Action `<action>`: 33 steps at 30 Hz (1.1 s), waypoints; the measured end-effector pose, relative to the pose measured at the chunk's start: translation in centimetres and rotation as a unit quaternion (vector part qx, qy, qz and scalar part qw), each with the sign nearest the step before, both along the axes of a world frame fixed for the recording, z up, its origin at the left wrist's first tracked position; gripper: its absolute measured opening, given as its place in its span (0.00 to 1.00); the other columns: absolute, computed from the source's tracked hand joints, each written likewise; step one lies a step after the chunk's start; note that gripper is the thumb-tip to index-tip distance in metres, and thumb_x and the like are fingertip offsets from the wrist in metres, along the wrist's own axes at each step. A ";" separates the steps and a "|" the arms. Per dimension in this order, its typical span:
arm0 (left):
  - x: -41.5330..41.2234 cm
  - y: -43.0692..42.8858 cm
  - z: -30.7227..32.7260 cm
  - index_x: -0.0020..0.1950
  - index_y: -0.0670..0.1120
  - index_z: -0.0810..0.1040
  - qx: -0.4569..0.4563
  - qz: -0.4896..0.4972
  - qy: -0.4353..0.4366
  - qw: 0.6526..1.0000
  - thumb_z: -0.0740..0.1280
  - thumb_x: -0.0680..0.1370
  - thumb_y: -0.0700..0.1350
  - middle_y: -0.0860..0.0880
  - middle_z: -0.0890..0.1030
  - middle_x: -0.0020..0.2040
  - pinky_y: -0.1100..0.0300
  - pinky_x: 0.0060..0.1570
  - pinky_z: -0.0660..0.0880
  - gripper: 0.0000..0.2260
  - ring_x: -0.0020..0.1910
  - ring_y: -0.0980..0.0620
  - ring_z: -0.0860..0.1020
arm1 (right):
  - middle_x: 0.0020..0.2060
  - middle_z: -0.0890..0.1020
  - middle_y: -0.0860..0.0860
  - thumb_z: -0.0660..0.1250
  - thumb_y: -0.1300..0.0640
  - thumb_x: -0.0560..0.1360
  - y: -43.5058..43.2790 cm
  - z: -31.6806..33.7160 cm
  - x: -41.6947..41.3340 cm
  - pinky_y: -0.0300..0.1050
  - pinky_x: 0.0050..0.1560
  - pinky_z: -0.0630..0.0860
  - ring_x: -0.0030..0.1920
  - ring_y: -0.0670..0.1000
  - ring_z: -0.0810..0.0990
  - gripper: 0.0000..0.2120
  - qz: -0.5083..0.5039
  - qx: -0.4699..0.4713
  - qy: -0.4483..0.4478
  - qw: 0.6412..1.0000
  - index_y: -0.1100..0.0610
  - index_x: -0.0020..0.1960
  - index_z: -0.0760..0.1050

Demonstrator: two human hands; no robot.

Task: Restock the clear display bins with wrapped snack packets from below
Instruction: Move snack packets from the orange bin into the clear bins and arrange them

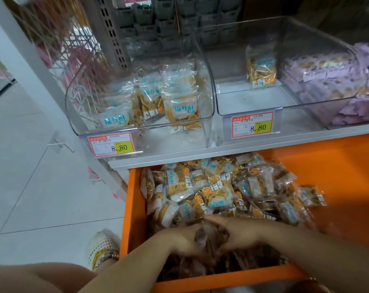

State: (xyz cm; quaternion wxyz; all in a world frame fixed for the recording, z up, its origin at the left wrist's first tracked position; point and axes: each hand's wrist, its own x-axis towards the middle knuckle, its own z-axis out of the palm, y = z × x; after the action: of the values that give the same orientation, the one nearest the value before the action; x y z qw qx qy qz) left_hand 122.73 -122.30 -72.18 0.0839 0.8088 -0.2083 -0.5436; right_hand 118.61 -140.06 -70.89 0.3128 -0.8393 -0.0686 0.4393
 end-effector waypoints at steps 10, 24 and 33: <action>0.2 0.5 0.0 0.78 0.55 0.49 0.014 -0.027 -0.021 0.999 0.66 0.77 0.55 0.45 0.65 0.74 0.57 0.59 0.69 0.36 0.65 0.45 0.71 | 0.66 0.70 0.49 0.68 0.44 0.74 -0.6 0.8 0.1 0.48 0.62 0.71 0.64 0.51 0.70 0.25 0.012 -0.066 0.092 0.994 0.49 0.68 0.68; 0.1 0.7 -0.1 0.72 0.61 0.64 -0.045 0.099 0.084 0.991 0.72 0.73 0.52 0.52 0.67 0.71 0.57 0.59 0.74 0.30 0.62 0.52 0.72 | 0.57 0.76 0.45 0.66 0.54 0.76 -1.5 0.1 -0.1 0.48 0.60 0.76 0.58 0.47 0.76 0.11 -0.028 -0.019 0.074 0.997 0.47 0.57 0.79; -0.3 0.7 3.0 0.68 0.57 0.69 -0.183 0.168 0.024 0.968 0.74 0.72 0.50 0.57 0.69 0.68 0.64 0.54 0.74 0.26 0.58 0.57 0.75 | 0.52 0.75 0.46 0.69 0.60 0.74 -3.1 4.9 -0.5 0.47 0.51 0.81 0.49 0.43 0.78 0.09 -0.122 0.063 0.031 0.990 0.52 0.52 0.77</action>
State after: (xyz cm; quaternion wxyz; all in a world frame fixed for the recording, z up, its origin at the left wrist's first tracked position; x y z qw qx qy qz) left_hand 122.43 -121.55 -69.16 0.3258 0.7895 -0.1632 -0.4939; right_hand 118.07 -143.21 -66.02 0.4180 -0.8061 0.0164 0.4186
